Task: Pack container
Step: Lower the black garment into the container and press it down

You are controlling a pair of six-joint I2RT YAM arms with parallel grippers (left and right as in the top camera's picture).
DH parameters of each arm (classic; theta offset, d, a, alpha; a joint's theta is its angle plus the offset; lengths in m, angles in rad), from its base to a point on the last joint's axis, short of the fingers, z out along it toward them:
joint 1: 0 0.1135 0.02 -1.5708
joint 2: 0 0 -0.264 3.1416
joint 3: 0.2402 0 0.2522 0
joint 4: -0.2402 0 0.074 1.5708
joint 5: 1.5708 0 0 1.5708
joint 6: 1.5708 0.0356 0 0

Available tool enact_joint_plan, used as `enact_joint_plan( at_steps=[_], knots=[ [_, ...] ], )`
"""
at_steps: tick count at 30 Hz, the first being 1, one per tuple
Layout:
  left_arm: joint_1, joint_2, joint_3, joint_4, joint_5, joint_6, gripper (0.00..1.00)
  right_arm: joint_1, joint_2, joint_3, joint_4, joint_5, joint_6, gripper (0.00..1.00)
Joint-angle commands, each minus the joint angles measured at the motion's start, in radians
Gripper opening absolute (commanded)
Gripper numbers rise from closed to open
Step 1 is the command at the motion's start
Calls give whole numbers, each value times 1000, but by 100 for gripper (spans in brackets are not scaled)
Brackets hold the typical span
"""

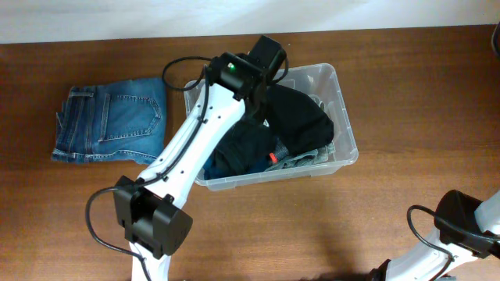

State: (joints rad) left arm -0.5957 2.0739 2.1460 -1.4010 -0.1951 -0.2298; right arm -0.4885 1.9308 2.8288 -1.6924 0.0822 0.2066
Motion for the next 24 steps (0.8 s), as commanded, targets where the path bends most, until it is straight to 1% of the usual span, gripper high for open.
enact_joint_plan(
  at_steps=[1,8,13,18,21,24],
  knots=[
    [5,-2,-7,-1,68,-74,1,-3,-11,-2,-6,5,-1,98],
    [5,46,-75,8,68,-159,1,-3,-11,-2,-6,5,-1,98],
    [6,125,-156,64,72,-204,1,-3,-11,-2,-6,5,-1,98],
    [6,214,-230,159,113,-203,1,-3,-11,-2,-6,5,-1,98],
    [5,251,-234,172,132,-203,1,-3,-11,-2,-6,5,-1,98],
    [5,238,-224,177,129,-191,1,-3,-11,-2,-6,5,-1,98]
  ],
)
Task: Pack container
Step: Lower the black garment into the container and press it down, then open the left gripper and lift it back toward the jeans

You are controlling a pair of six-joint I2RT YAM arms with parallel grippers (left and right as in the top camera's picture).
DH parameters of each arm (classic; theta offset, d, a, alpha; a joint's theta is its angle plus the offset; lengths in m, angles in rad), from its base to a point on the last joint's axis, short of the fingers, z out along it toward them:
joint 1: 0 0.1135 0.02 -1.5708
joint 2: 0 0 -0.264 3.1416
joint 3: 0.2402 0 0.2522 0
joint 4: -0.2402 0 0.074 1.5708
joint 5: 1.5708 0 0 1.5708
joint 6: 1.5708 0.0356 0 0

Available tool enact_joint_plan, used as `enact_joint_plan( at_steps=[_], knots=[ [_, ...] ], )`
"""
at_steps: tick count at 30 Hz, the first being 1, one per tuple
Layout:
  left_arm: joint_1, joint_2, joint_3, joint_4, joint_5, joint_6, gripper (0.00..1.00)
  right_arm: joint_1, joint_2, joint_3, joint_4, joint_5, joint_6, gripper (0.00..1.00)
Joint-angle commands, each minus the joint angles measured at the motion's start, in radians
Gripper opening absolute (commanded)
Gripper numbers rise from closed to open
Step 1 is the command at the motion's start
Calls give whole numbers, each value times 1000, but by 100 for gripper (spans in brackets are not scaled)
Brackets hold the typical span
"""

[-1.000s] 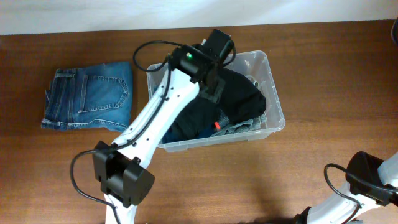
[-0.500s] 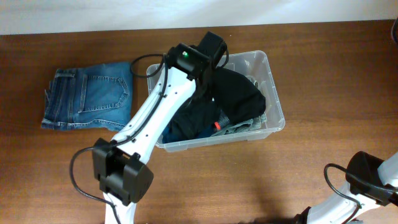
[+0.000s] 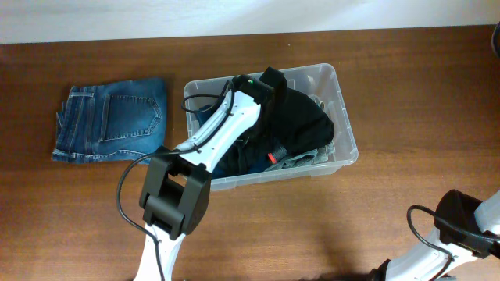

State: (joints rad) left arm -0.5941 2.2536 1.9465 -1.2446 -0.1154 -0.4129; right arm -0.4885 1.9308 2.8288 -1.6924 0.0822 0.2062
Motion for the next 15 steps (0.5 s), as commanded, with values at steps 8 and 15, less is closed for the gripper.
enact_joint_plan(
  at_steps=[8,15],
  knots=[
    [41,-89,119,-46,43,22,2,-3,-11,-2,-6,5,0,98],
    [159,-296,142,-119,-31,24,5,-3,-11,-2,-6,5,0,98]
  ],
)
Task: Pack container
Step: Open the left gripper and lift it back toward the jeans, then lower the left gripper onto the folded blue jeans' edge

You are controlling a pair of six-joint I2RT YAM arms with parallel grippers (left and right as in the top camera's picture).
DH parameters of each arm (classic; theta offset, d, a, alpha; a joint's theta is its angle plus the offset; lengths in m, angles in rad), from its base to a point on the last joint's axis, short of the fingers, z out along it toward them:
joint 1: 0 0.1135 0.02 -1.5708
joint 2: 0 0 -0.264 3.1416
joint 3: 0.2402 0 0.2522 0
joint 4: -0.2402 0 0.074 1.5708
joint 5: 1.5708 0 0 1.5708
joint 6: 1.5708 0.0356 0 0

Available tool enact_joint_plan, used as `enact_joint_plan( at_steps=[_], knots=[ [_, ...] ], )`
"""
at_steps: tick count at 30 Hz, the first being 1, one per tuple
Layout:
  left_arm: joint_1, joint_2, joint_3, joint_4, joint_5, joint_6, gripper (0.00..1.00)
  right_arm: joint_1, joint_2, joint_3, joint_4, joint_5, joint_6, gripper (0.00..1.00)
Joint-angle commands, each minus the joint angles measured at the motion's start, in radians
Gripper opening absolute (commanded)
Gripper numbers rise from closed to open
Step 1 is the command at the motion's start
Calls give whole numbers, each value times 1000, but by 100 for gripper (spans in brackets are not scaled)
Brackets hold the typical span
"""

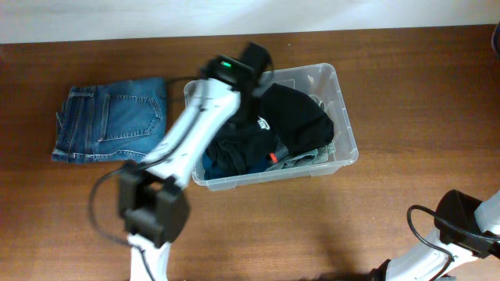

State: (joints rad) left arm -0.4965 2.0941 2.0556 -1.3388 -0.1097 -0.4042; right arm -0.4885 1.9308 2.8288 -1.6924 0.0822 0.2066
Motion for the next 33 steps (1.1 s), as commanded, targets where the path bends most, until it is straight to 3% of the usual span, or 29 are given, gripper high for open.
enact_joint_plan(
  at_steps=[1,6,10,14,25,33],
  knots=[
    [80,-163,33,-39,-37,16,6,-3,-11,-2,-6,5,-1,98],
    [180,-263,33,-93,-56,16,12,-3,-11,-2,-6,5,-1,98],
    [271,-292,32,-136,-97,16,23,-3,-11,-2,-6,5,-1,99],
    [367,-292,26,-178,-97,16,99,-3,-11,-2,-6,5,-1,98],
    [513,-292,-35,-178,-87,16,99,-3,-11,-2,-6,5,-1,98],
    [513,-290,-212,-22,-89,35,100,-3,-11,-2,-6,5,-1,98]
  ],
)
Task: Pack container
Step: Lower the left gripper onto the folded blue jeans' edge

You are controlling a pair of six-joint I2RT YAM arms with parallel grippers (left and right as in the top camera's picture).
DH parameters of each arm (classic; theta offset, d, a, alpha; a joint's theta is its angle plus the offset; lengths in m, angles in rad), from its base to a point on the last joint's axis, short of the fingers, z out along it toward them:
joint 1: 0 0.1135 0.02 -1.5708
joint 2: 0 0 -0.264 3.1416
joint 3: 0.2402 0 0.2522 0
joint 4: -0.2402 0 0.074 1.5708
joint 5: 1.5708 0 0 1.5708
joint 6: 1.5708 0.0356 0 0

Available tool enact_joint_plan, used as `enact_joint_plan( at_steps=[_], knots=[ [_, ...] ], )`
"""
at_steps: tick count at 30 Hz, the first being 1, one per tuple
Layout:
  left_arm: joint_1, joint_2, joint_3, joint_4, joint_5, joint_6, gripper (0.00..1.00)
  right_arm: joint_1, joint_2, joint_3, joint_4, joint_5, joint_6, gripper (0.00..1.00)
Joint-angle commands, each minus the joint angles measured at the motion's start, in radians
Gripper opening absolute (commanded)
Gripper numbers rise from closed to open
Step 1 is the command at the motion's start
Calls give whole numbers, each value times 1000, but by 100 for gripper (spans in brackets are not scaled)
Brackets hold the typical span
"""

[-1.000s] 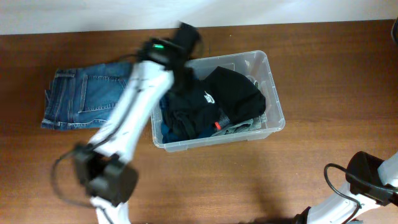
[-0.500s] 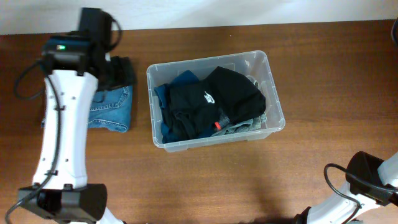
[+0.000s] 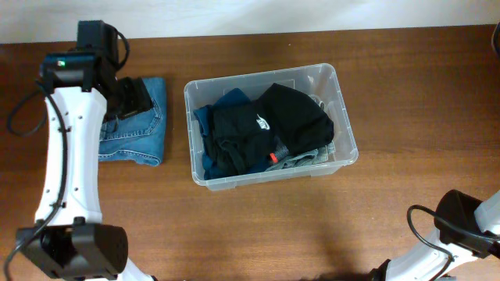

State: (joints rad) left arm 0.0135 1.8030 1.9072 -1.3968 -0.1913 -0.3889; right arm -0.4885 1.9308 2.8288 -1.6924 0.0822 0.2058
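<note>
A clear plastic container stands at the table's middle. It holds a black garment with a white logo, a dark blue garment and a grey piece with a red tag. Folded blue jeans lie on the table left of the container, partly hidden under my left arm. My left gripper is over the jeans' upper part; how its jaws stand does not show from above. Only part of my right arm shows at the bottom right; its gripper is out of view.
The brown wooden table runs to a white wall along the far edge. My left arm's white links stretch down the left side to the base at the bottom left.
My left gripper was at the container's left rear over the clothes. Now it is over the jeans to the left. The clothes in the container lie uncovered and unchanged.
My left gripper was over the container's back left, then lower among the black clothes, then at the container's left rear. Now it is at the jeans outside the container. The jeans have stayed where they lay. The right arm has not moved.
</note>
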Motion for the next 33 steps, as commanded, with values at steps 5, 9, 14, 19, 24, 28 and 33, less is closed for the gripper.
enact_joint_plan(
  at_steps=[5,9,14,19,24,28,33],
  knots=[
    [3,1,-235,195,-8,54,99,-3,-11,-2,-6,5,0,98],
    [2,2,-331,294,-8,54,99,-3,-11,-2,-6,5,0,98],
    [2,3,-419,409,-8,92,99,-3,-11,-2,-6,6,0,99],
    [2,3,-450,455,-8,125,99,-3,-11,-2,-6,5,0,98],
    [2,3,-450,462,-8,158,99,-3,-11,-2,-6,5,0,98],
    [3,3,-450,461,-13,160,99,-3,-11,-2,-6,6,0,98],
    [3,3,-450,473,-16,160,99,-3,-11,-2,-6,5,0,98]
  ],
)
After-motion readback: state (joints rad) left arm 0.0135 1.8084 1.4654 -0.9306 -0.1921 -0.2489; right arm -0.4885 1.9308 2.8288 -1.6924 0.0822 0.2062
